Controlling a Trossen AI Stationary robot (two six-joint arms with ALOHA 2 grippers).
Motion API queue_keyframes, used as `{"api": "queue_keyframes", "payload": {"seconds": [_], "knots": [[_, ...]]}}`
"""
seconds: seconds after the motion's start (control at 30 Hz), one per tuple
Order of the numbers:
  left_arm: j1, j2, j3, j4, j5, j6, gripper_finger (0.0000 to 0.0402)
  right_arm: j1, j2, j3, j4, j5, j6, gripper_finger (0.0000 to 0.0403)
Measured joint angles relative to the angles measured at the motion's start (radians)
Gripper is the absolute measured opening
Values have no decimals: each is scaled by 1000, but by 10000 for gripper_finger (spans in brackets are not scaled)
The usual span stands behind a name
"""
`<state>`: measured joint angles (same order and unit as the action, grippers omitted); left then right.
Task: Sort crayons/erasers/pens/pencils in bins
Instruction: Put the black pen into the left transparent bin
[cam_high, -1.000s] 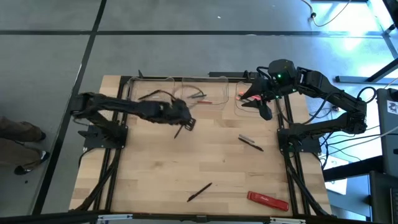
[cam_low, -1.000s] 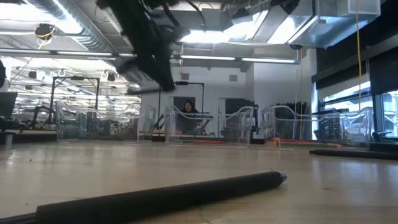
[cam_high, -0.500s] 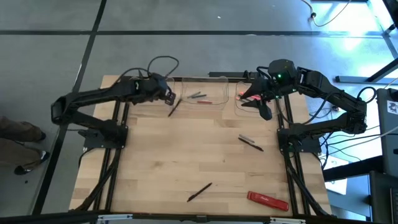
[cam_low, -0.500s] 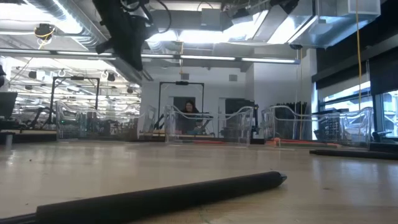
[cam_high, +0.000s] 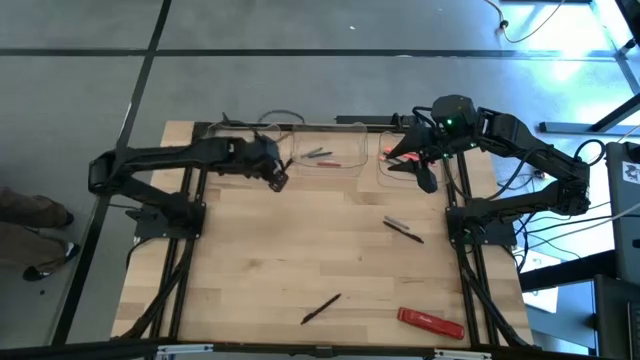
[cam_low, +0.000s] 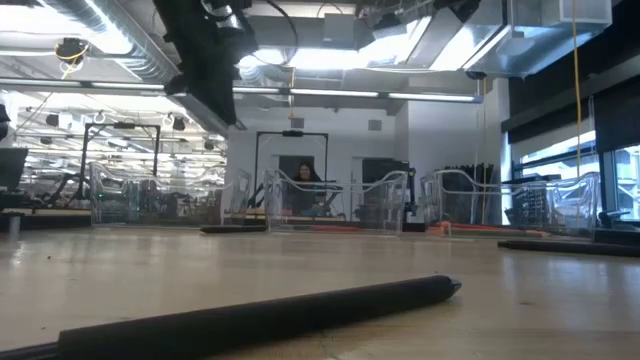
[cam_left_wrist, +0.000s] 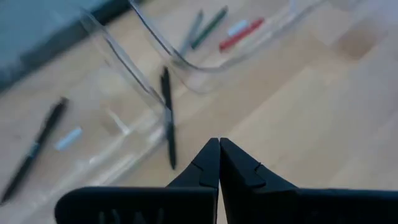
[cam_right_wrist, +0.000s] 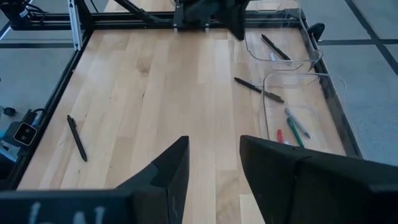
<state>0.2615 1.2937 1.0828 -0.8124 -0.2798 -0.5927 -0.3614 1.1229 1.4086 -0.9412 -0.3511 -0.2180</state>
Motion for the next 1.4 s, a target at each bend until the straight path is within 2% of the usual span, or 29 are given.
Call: {"api": "queue_keyframes", "payload": {"seconds": [0.2, 0.33, 0.7, 0.93, 1.07, 1.4], "knots": [[-53, 107, 0, -55, 20, -58, 0, 0, 0, 0, 0, 0, 0, 145], [-37, 181, 0, -67, 106, -59, 0, 0, 0, 0, 0, 0, 0, 145], [-30, 406, 0, -44, 115, -96, 0, 0, 0, 0, -2, 0, 0, 145], [1, 422, 0, -34, 114, -133, 10, 0, 0, 0, -2, 0, 0, 145], [26, 422, 0, -35, 143, -136, 31, 0, 0, 0, -2, 0, 0, 145], [68, 422, 0, -41, 121, -82, 85, 0, 0, 0, -2, 0, 0, 145]]}}
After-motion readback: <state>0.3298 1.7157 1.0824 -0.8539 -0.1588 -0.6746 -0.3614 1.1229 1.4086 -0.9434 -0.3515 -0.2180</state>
